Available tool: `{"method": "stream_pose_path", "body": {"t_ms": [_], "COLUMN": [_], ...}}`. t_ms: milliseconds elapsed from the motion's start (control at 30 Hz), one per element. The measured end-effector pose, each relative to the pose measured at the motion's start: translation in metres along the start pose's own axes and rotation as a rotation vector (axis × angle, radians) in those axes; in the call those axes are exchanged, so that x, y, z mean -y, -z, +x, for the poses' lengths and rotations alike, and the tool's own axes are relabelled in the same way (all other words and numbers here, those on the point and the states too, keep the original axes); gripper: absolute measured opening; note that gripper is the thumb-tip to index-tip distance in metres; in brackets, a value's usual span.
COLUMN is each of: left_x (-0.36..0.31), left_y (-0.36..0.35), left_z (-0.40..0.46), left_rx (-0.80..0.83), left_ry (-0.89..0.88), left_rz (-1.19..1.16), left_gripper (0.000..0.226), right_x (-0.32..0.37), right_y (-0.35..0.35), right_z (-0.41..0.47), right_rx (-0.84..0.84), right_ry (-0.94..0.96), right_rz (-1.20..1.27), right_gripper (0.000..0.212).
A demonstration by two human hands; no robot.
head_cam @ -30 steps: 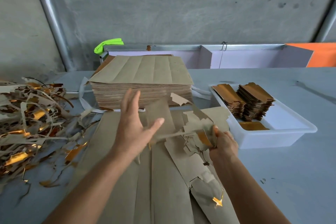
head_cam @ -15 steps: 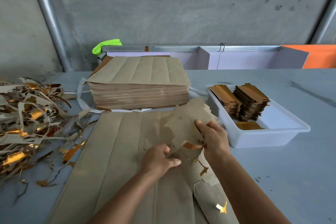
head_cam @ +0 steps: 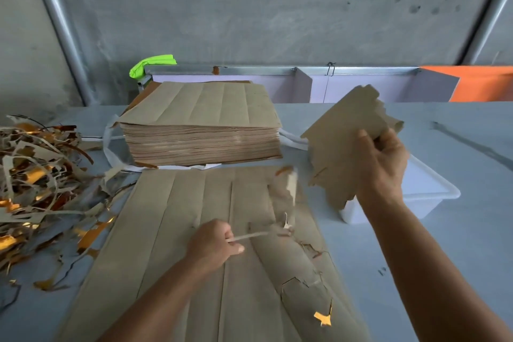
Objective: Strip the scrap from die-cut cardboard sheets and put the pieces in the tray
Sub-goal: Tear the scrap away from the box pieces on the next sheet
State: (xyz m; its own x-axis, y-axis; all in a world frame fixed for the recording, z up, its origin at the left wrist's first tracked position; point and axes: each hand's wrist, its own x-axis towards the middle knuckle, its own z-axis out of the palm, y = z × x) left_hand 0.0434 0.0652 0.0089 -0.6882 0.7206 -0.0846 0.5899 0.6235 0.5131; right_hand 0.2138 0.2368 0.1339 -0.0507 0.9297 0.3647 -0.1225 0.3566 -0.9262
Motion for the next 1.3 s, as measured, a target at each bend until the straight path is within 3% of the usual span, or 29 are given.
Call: {"method": "stream_pose_path", "body": {"t_ms": [133, 167, 267, 333, 467, 567, 633, 700, 767, 833, 933, 1000, 1100, 1167, 1233, 1300], "left_x": [0.023, 0.028, 0.044, 0.059, 0.075, 0.068, 0.061, 0.046, 0.03, 0.021, 0.011, 0.0, -0.015, -0.016, -0.016, -0.02], "left_y": [0.029, 0.036, 0.067, 0.096, 0.148, 0.145, 0.13, 0.117, 0.11, 0.105, 0.099, 0.09, 0.079, 0.076, 0.075, 0.073], "left_z": [-0.001, -0.001, 0.005, 0.012, 0.02, 0.021, 0.02, 0.01, -0.006, -0.018, -0.039, -0.057, -0.085, -0.098, -0.109, -0.118], "left_rx": [-0.01, -0.016, -0.033, -0.125, -0.411, -0.386, -0.314, -0.246, -0.146, -0.124, -0.098, -0.167, -0.277, -0.207, -0.165, -0.265], "left_ry": [0.132, 0.202, 0.527, 0.619, 0.665, 0.683, 0.631, 0.542, 0.448, 0.334, 0.158, 0.07, 0.01, 0.005, -0.01, -0.128], "left_rz": [0.123, 0.039, -0.708, -1.097, -1.339, -0.971, -0.595, -0.072, 0.423, 0.715, 0.794, 0.792, 0.795, 0.81, 0.768, 0.702], "left_gripper": [0.03, 0.029, 0.042, 0.039, 0.029, 0.014, 0.059, 0.09, 0.084, 0.063, 0.059, 0.064, 0.082, 0.085, 0.072, 0.057], "right_x": [-0.007, -0.012, -0.027, -0.035, -0.047, -0.057, -0.064, -0.066, -0.063, -0.055, -0.047, -0.045, -0.042, -0.042, -0.043, -0.042], "right_y": [0.009, 0.012, 0.017, 0.016, 0.009, 0.004, 0.001, -0.002, -0.008, -0.018, -0.033, -0.041, -0.049, -0.051, -0.051, -0.051], "right_z": [-0.004, -0.007, -0.015, -0.019, -0.027, -0.036, -0.042, -0.048, -0.055, -0.063, -0.081, -0.094, -0.107, -0.11, -0.109, -0.106], "right_rx": [0.055, 0.082, 0.145, 0.168, 0.222, 0.286, 0.331, 0.412, 0.529, 0.644, 0.748, 0.793, 0.901, 0.946, 0.899, 0.831], "right_ry": [-0.064, -0.088, -0.179, -0.272, -0.39, -0.417, -0.373, -0.27, -0.174, -0.079, 0.078, 0.132, 0.193, 0.161, 0.105, 0.043], "right_rz": [-0.043, -0.064, -0.077, -0.008, 0.073, 0.026, -0.049, -0.163, -0.266, -0.398, -0.576, -0.633, -0.645, -0.633, -0.61, -0.61], "right_gripper": [0.007, 0.008, 0.017, 0.024, 0.039, 0.053, 0.06, 0.067, 0.076, 0.083, 0.086, 0.086, 0.087, 0.084, 0.068, 0.045]}}
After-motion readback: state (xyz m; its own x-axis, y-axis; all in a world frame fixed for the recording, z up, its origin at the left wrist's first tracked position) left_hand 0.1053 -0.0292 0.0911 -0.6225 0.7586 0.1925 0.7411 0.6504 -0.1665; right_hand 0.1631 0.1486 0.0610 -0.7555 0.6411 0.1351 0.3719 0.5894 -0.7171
